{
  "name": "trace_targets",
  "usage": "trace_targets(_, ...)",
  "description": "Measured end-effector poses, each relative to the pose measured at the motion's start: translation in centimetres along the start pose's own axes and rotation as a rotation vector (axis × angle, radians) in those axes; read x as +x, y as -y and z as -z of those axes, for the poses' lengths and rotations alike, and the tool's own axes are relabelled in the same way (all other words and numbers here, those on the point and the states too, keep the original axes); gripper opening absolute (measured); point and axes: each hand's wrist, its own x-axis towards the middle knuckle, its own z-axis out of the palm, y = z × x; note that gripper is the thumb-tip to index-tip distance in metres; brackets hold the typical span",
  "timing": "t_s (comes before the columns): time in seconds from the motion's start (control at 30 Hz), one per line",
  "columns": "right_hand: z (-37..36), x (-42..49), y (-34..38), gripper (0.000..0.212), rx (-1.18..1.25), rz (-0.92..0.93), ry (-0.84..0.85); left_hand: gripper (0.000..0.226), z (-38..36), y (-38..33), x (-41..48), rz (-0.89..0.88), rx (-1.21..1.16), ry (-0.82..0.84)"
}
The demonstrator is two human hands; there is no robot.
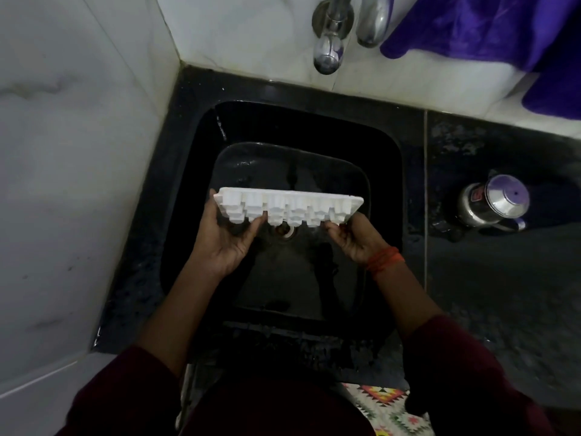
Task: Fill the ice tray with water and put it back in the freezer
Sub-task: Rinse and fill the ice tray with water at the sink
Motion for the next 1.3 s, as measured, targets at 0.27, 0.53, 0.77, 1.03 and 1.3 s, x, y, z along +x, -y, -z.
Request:
trace_targets(0.27, 0.5, 0.8, 1.0, 0.035, -0.070, 0.025, -0.025, 0.062, -0.6, -0.2, 1.0, 0.011, -0.033, -0.014)
trace_targets(0.53, 0.9, 0.5, 5.1, 0.032, -0.498, 0.306, 0.157, 0.042, 0.5, -1.2, 1.7, 0.019, 0.166, 0.143)
trace_targets(0.77, -3.2, 0.6, 10.0, 0.043, -1.054, 0.524, 0.010, 0.043, -1.2, -1.5, 1.7, -0.132, 0.334, 0.125)
trace_targets(1.03, -12.5, -1.6, 18.2, 0.043, -0.452, 0.572, 0.089, 0.044, -2.9, -2.3, 1.8, -0.210, 0.389, 0.169)
trace_targets(1.3, -15.7, -3.2, 19.2, 0.026, -0.410, 0.555, 0.084, 0.053, -3.9, -2.9, 2.3, -0.266, 0.480, 0.209)
